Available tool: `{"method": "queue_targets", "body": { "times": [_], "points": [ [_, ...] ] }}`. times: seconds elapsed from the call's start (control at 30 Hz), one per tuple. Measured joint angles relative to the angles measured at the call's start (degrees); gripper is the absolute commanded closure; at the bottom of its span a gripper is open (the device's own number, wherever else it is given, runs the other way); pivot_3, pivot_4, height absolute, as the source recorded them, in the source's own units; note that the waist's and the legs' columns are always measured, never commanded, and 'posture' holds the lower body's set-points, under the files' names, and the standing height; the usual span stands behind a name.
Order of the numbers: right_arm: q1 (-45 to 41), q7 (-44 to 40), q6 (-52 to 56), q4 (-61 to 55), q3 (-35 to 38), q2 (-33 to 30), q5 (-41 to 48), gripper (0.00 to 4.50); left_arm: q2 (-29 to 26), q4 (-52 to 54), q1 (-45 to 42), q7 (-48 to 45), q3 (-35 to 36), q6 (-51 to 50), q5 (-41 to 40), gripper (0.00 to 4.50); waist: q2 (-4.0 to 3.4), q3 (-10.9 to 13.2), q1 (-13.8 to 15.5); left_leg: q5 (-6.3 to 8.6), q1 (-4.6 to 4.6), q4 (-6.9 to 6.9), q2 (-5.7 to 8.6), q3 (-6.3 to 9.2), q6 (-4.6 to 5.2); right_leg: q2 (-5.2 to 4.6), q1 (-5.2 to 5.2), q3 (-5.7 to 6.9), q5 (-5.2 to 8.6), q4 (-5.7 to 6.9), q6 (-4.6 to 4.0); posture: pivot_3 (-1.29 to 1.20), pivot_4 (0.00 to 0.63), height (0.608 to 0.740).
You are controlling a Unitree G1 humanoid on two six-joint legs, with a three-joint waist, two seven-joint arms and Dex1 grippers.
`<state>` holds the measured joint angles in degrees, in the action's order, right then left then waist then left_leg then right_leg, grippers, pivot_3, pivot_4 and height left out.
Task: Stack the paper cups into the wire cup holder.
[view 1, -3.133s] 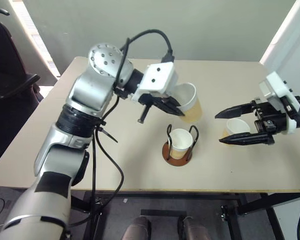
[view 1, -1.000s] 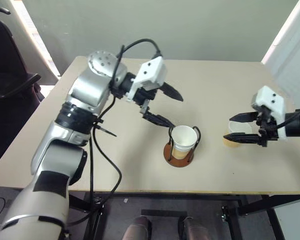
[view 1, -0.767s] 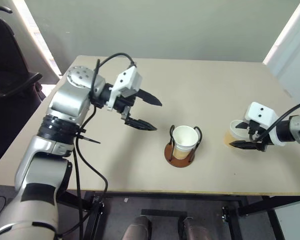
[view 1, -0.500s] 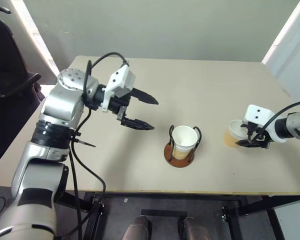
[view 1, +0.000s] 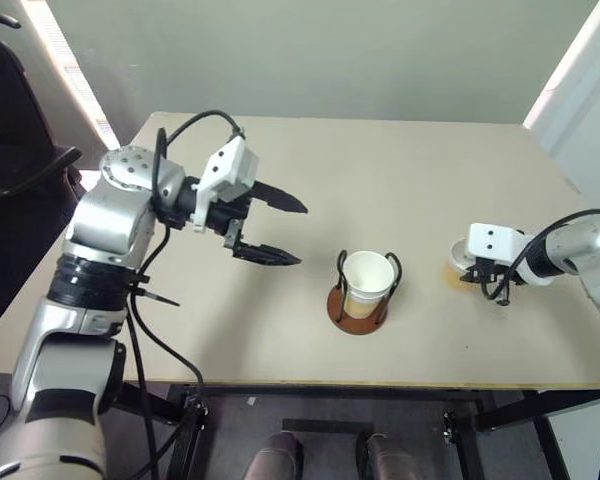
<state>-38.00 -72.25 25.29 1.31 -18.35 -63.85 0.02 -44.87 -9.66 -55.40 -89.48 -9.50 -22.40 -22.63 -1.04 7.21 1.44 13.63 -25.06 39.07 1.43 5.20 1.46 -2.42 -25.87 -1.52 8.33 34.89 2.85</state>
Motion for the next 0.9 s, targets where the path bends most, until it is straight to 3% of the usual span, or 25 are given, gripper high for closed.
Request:
{"method": "queue_targets", "body": {
  "times": [0.13,0.3,0.47,0.9],
  "points": [
    [-1.73,-5.25,1.45,-4.19,3.39,-2.61,3.88,4.48,-2.18,-1.03,0.37,-0.63,0.34,-0.04,-0.76,0.00,-0.01,0.01,-0.01,0.00,-0.04,-0.03,0.00,-0.01,-0.06,0.00,-0.04,0.00,0.07,-0.01,-0.12,0.00,0.150,0.740],
    [-12.66,-10.25,7.69,-11.46,7.89,-3.28,9.94,4.48,-2.29,-1.79,0.34,-0.67,0.88,0.53,-0.95,0.00,-0.01,0.01,-0.21,-0.01,-0.01,-0.05,-0.01,0.04,-0.09,0.03,-0.04,0.03,0.41,0.02,-0.68,0.00,0.150,0.740],
    [-23.56,-13.57,12.00,-18.85,6.00,0.53,13.52,4.48,-1.79,-2.01,0.96,-0.66,1.05,2.54,-0.88,0.00,-0.01,0.01,-0.47,-0.01,-0.01,-0.07,-0.02,0.07,-0.09,0.05,-0.08,0.06,0.45,0.04,-0.75,0.00,0.150,0.740],
    [-24.91,-14.80,12.79,-24.56,-1.72,6.21,13.72,4.48,-2.51,-1.46,2.21,-0.71,1.08,3.74,-0.82,0.00,0.00,0.01,-0.44,-0.10,-0.02,-0.07,-0.01,0.09,-0.24,0.04,-0.10,0.05,0.48,0.05,-0.80,0.00,0.150,0.740]
  ]
}}
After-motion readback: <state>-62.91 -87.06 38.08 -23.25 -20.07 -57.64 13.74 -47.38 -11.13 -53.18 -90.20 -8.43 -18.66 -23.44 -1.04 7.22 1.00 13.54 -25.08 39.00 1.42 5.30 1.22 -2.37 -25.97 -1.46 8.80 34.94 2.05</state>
